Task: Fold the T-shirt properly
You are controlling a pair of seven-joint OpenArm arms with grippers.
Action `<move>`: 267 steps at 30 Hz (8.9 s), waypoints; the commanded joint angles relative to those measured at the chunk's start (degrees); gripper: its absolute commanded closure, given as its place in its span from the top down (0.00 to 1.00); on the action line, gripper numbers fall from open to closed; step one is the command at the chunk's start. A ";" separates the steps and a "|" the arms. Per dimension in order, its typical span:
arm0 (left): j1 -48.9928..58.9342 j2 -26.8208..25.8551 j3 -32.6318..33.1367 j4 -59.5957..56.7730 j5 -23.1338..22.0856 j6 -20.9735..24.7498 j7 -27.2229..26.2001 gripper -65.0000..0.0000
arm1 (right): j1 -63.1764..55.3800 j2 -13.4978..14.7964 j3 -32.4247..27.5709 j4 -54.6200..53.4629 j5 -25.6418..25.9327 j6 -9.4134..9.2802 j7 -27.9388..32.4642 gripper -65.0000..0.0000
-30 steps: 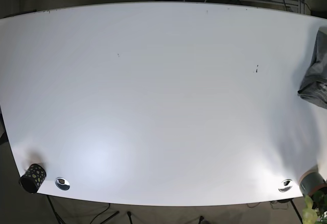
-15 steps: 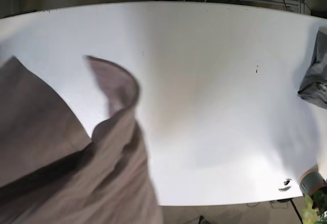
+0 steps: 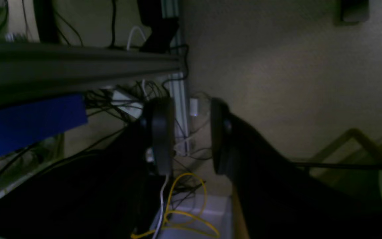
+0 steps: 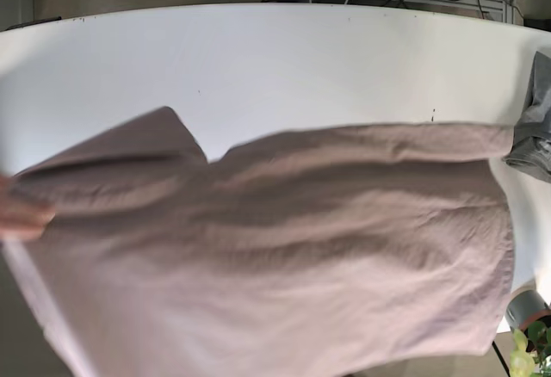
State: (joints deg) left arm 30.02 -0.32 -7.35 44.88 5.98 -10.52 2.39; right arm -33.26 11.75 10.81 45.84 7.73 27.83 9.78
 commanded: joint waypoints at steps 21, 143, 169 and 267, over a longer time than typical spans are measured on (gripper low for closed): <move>-14.86 -0.25 0.28 -21.89 0.22 6.70 -0.33 0.69 | 7.63 -1.33 0.14 -8.97 0.23 0.25 0.46 0.26; 10.46 -6.32 -1.30 69.45 -31.52 1.95 12.68 0.70 | 1.04 -7.75 39.26 65.23 17.46 12.17 -47.72 0.26; 0.44 -15.90 -1.22 62.94 -48.92 1.95 21.04 0.86 | 9.12 -7.84 39.79 62.68 18.69 12.17 -62.66 0.60; -4.83 -18.98 -15.28 58.02 -62.37 1.95 30.53 0.87 | 5.34 -12.93 37.50 51.34 34.25 12.17 -78.92 0.00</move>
State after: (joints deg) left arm 25.91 -18.63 -21.87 103.22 -55.37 -8.14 32.36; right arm -27.20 -1.41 48.16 97.01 44.07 40.32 -67.66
